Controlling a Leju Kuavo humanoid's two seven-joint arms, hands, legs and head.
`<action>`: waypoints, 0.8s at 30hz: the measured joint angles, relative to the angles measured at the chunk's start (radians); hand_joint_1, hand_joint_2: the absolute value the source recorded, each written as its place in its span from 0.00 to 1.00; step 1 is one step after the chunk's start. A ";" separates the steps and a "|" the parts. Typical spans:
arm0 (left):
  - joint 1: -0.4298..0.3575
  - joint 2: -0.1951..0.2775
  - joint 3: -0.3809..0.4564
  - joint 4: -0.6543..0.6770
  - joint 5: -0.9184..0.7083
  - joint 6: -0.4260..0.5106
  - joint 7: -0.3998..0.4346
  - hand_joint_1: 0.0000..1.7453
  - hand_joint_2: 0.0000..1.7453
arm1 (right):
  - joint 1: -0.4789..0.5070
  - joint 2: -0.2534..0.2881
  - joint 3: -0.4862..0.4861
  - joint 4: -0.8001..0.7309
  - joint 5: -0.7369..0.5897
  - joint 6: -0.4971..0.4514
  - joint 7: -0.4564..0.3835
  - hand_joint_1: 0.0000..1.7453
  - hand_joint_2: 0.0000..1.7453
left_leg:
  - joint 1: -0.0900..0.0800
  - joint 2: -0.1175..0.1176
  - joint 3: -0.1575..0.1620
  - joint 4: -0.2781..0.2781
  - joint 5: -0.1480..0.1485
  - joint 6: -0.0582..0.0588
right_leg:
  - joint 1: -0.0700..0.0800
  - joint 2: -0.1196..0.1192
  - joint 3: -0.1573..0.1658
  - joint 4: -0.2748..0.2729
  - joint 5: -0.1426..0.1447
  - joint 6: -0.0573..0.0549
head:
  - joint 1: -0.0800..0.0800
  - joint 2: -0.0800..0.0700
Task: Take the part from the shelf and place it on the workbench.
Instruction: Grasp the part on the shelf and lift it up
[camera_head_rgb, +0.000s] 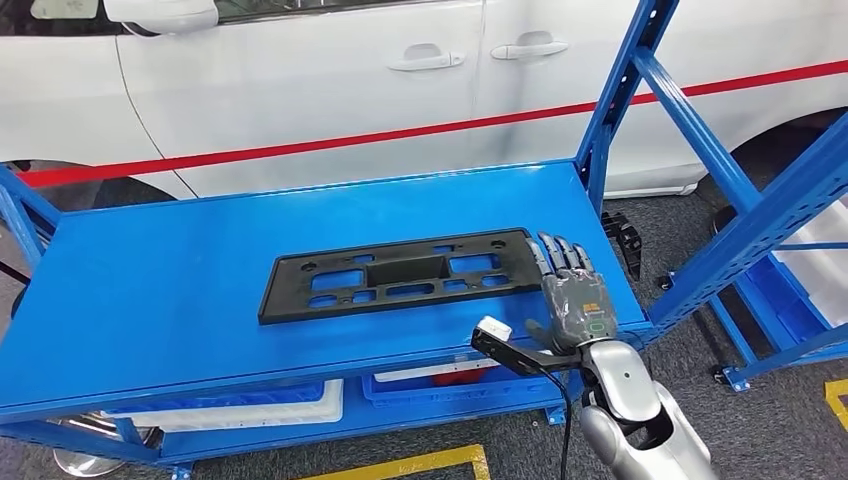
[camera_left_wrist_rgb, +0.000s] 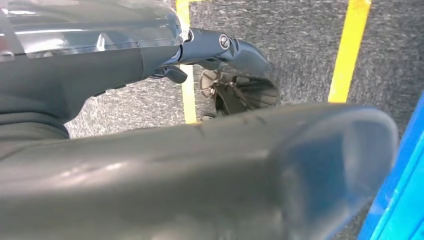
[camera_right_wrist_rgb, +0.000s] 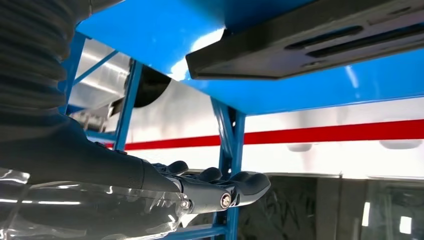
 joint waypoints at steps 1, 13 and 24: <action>-0.001 0.000 0.002 0.000 -0.004 -0.003 0.000 0.00 0.00 | -0.006 0.000 0.000 0.010 0.004 0.000 0.004 0.00 1.00 | -0.002 0.000 0.016 -0.034 0.008 0.004 | 0.001 0.001 -0.001 0.001 -0.001 0.004 | 0.000 0.000; -0.006 0.002 0.010 0.000 -0.036 -0.027 0.000 0.00 0.00 | -0.113 -0.004 -0.011 0.221 0.030 -0.011 0.032 0.00 1.00 | 0.001 0.001 0.031 -0.062 0.014 0.036 | -0.008 0.000 -0.105 0.193 -0.053 0.038 | 0.002 0.000; -0.018 0.010 0.013 0.000 -0.060 -0.045 -0.005 0.00 0.00 | -0.239 0.018 -0.002 0.402 0.051 -0.004 0.035 0.00 1.00 | -0.001 0.000 -0.063 0.143 -0.102 -0.010 | -0.004 -0.001 -0.022 0.000 0.017 -0.008 | 0.000 0.000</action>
